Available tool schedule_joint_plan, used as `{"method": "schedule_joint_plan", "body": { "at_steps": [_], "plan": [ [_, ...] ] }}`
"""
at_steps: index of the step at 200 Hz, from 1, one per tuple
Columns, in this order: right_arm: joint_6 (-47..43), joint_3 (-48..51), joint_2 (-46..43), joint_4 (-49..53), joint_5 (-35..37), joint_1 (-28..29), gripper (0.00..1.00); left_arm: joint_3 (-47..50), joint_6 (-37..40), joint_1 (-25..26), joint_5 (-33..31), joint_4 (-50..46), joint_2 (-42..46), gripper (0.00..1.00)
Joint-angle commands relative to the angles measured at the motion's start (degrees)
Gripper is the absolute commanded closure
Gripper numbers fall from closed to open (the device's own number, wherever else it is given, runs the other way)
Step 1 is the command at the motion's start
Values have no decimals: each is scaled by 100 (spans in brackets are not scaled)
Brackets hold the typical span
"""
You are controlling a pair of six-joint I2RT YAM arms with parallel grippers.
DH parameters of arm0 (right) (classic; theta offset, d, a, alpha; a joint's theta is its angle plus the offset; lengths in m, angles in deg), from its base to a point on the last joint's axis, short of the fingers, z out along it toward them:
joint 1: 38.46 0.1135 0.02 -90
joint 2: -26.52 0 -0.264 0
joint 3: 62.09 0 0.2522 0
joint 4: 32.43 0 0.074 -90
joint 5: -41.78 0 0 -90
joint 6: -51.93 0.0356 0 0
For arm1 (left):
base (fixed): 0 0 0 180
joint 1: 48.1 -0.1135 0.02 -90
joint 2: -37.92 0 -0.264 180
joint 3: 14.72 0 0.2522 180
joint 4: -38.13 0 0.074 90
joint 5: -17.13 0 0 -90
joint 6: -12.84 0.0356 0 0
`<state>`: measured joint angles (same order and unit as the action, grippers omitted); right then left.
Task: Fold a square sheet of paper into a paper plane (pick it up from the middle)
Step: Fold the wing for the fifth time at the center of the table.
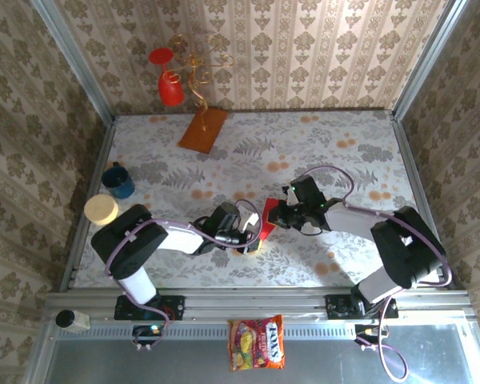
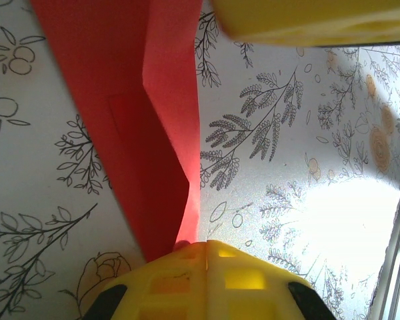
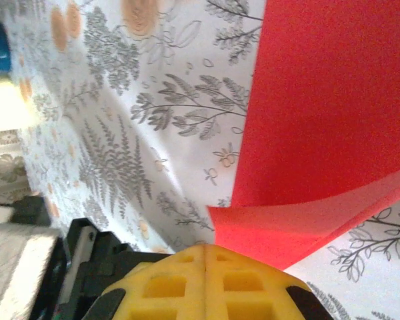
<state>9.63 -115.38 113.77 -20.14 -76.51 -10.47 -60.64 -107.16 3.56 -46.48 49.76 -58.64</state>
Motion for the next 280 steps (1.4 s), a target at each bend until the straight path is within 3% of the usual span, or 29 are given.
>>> {"method": "schedule_joint_plan", "body": {
  "at_steps": [1,44,110,280],
  "plan": [
    [15,306,-223,-23,95,77,99,166,-45,-10,-160,-284,-282,100],
    [236,647,-160,-449,219,358,99,149,-37,-10,-152,-266,-318,100],
    [339,400,410,-697,296,739,100,131,-46,-20,-158,-287,-357,100],
    [-241,-530,1300,148,405,226,100,158,49,2,-205,-586,-443,100]
  ]
}}
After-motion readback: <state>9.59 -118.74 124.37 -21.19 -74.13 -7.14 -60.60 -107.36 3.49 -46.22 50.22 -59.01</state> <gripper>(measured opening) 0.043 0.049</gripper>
